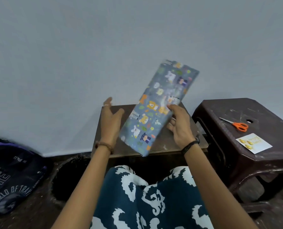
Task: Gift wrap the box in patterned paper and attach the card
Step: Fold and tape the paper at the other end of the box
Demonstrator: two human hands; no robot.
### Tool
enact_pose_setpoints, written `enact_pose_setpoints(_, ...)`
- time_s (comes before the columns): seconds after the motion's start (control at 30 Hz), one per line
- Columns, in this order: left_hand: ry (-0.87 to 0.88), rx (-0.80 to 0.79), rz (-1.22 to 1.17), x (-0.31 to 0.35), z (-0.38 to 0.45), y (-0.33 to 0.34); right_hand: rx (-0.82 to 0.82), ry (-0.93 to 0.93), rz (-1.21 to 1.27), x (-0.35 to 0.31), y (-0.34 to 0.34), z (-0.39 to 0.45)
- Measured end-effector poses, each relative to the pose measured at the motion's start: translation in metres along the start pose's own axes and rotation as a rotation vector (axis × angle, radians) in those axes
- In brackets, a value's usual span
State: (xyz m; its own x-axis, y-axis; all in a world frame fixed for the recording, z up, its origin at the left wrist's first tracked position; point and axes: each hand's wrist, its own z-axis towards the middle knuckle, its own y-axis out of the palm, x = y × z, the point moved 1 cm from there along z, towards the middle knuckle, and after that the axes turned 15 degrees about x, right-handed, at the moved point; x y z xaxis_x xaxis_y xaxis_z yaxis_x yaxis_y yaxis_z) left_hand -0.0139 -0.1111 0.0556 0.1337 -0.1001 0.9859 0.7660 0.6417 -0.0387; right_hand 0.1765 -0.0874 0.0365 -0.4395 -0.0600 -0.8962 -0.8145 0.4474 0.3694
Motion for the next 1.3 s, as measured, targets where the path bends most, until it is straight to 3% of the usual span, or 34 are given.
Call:
enact_pose_setpoints(0.1, 0.020, 0.267, -0.068, -0.006, -0.034, -0.004, 0.142, 0.106, 0.241, 0.011, -0.005, -0.007)
enact_pose_setpoints(0.2, -0.298, 0.221, -0.144, -0.018, -0.067, 0.006, 0.134, 0.187, 0.420, 0.022, -0.004, -0.019)
enact_pose_setpoints(0.27, -0.549, 0.106, -0.342, -0.026, -0.077, 0.015, 0.101, 0.241, 0.444, 0.033, -0.002, -0.030)
enact_pose_setpoints(0.33, -0.713, -0.010, -0.488, -0.033, -0.081, 0.021, 0.078, 0.283, 0.411, 0.046, -0.002, -0.041)
enact_pose_setpoints(0.4, -0.764, -0.023, -0.504, -0.041, -0.083, 0.024, 0.079, 0.287, 0.335, 0.060, -0.003, -0.054)
enact_pose_setpoints(0.6, -0.911, 0.329, -0.456, -0.066, -0.084, 0.012, 0.029, 0.384, 0.055, 0.086, -0.016, -0.077)
enact_pose_setpoints(0.73, -0.864, 0.467, -0.438, -0.076, -0.084, 0.003, 0.102, 0.433, 0.036, 0.094, -0.028, -0.073)
enact_pose_setpoints(0.87, -0.865, 0.405, -0.410, -0.089, -0.078, 0.010, 0.229, 0.440, 0.017, 0.096, -0.028, -0.061)
enact_pose_setpoints(1.03, -0.829, 0.388, -0.310, -0.105, -0.067, 0.026, 0.444, 0.322, 0.022, 0.095, -0.026, -0.036)
enact_pose_setpoints(1.13, -0.689, 0.440, -0.103, -0.101, -0.058, 0.031, 0.513, 0.245, -0.022, 0.099, -0.022, -0.025)
enact_pose_setpoints(1.3, -0.217, 0.442, 0.346, -0.098, -0.042, 0.030, 0.562, 0.056, -0.271, 0.111, -0.011, -0.019)
